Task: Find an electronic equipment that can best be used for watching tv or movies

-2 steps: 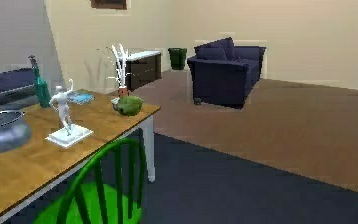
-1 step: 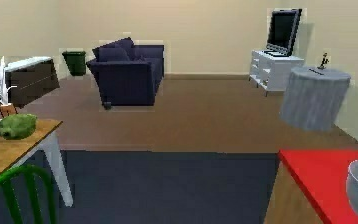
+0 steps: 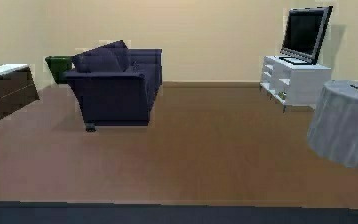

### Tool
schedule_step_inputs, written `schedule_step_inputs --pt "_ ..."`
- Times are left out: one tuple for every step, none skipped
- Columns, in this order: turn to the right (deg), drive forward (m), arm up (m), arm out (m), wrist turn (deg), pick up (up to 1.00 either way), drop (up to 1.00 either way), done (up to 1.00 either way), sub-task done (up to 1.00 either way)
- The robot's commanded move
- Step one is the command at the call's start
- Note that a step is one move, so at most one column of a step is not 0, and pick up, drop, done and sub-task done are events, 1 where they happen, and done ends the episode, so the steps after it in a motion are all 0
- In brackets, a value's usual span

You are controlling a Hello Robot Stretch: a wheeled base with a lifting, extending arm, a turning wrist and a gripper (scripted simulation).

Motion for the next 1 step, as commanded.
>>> schedule_step_inputs --pt "27.0 0.00 0.00 0.00 0.0 0.00 0.00 0.00 0.00"
